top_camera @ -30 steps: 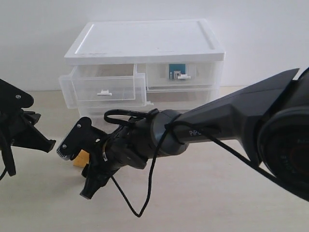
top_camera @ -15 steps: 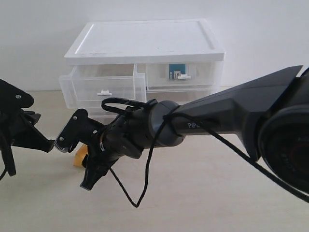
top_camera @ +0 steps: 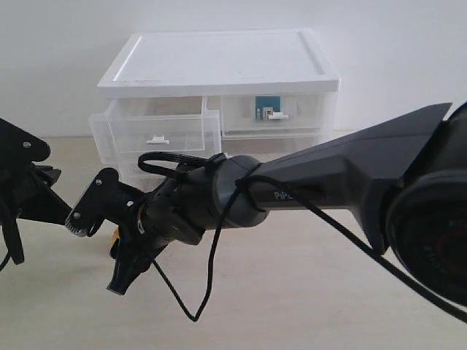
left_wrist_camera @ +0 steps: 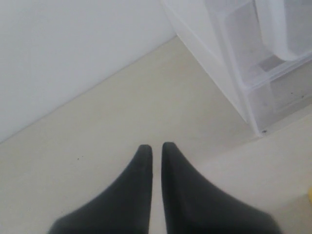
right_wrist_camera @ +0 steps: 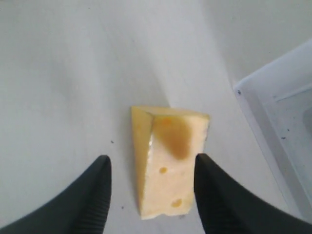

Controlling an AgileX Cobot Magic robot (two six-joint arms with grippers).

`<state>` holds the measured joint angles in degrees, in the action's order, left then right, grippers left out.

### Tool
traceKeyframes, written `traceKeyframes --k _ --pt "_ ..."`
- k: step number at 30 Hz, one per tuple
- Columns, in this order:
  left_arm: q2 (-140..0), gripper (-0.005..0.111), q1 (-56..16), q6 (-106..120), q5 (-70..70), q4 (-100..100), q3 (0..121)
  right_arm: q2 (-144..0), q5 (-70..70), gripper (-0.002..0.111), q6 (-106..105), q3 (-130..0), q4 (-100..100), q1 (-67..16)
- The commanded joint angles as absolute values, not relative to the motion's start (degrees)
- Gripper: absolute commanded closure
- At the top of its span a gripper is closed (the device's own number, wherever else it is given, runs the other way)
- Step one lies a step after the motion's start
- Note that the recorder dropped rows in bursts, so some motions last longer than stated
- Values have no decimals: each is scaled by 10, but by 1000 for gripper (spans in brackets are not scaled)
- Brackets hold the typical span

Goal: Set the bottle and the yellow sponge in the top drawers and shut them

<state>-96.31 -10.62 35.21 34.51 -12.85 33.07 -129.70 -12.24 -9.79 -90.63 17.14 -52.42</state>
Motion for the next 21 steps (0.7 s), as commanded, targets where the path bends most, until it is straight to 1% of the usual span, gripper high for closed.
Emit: traceKeyframes --k 1,4,5,12,21 --pt "-958 103 -104 353 353 -131 328 -1298 -156 57 -95 -915 173 -529" --pt "-958 103 -104 353 356 -131 328 -1298 -204 47 -89 -942 171 -529" --pt "-958 103 -104 353 356 -131 328 -1298 -216 46 -89 -953 171 -529" --pt "-958 103 -104 353 342 -131 328 -1299 -256 46 -89 -1019 129 -525" --pt "-958 103 -104 353 342 -131 328 -1318 -247 46 -124 -1024 46 -503"
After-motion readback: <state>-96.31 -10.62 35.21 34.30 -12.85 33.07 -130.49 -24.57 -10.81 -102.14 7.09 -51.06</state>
